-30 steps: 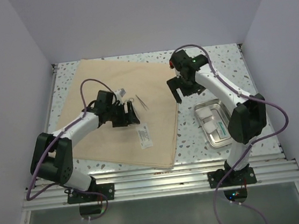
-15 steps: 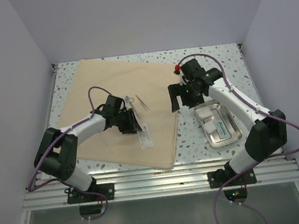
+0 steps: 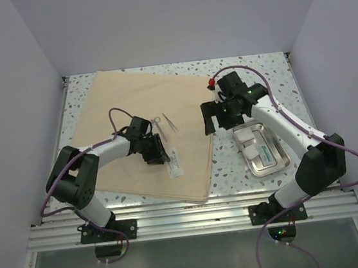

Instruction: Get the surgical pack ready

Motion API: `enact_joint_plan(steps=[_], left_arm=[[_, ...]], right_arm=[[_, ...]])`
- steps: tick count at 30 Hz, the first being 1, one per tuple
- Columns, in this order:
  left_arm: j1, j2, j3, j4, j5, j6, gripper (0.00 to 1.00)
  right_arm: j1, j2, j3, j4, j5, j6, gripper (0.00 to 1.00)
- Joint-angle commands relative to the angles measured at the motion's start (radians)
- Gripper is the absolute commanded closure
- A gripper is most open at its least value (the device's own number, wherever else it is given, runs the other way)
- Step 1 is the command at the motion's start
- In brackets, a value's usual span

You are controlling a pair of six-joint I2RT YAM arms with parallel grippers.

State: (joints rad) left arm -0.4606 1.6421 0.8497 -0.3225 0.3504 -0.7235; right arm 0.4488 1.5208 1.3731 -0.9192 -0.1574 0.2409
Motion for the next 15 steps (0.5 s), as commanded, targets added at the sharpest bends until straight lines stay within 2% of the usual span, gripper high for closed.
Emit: enact_joint_plan(steps=[1, 11, 15], left_arm=[[-0.004, 0.012, 0.008, 0.042, -0.004, -0.020, 0.61], [-0.004, 0.074, 0.012, 0.103, 0.058, -0.022, 0.66], [-0.004, 0.091, 0.035, 0.102, 0.059, -0.016, 0.73]], right_arm=[[-0.005, -0.050, -0.019, 0.031, -0.037, -0.020, 0.09], [-0.006, -0.071, -0.066, 0.042, -0.047, -0.015, 0.12], [-0.007, -0.068, -0.060, 0.046, -0.062, -0.011, 0.15]])
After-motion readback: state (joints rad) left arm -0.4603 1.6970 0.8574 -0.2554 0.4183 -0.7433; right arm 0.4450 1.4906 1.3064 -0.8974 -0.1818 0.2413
